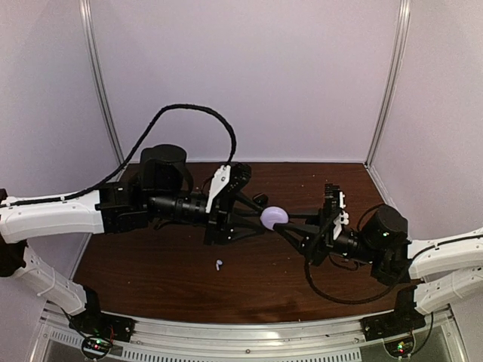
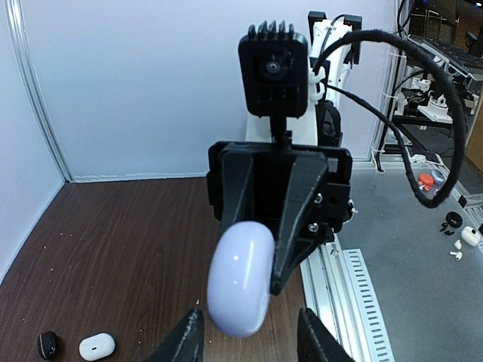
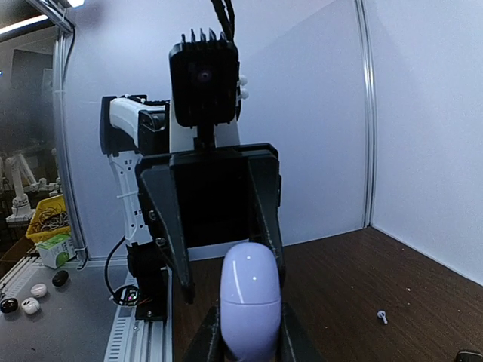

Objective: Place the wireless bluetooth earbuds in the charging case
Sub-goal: Pass from the right arm to the left, then pass from the left arm to the right

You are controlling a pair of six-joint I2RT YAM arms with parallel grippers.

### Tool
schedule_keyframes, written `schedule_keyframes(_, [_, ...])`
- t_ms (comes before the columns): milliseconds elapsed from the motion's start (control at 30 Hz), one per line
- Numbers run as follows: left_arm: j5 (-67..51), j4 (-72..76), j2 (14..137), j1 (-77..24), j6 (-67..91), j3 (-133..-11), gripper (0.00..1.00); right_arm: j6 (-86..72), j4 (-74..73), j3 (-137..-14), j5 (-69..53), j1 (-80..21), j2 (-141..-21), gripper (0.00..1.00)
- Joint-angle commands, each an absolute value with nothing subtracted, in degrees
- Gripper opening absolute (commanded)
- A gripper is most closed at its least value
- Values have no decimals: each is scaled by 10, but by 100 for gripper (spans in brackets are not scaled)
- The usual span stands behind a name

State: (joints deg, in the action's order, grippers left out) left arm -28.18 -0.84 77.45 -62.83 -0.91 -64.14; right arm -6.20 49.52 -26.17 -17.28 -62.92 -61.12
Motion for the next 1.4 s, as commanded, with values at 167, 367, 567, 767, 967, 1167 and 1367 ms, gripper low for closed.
schedule_keyframes(167, [-276, 25, 796, -637, -33, -660, 33, -88, 486, -286, -244, -626, -628, 2])
schedule_keyframes(367, [-279, 18, 793, -639, -34, -661, 18, -82, 473, -285, -242, -626, -621, 2])
schedule_keyframes(567, [-277, -20, 795, -639, -47, -673, 9, -69, 435, -281, -230, -626, -602, 21])
schedule_keyframes(767, [-271, -61, 799, -639, -61, -698, 4, -43, 350, -295, -240, -626, -592, 45])
schedule_keyframes(967, [-289, -102, 820, -639, -67, -727, 2, -23, 267, -333, -240, -626, -606, 43])
schedule_keyframes(1167, [-274, -180, 839, -638, -90, -766, 3, -11, 218, -360, -233, -626, -613, 40])
schedule_keyframes(1367, [-277, -199, 845, -639, -92, -773, 2, -11, 204, -361, -229, -626, -613, 30])
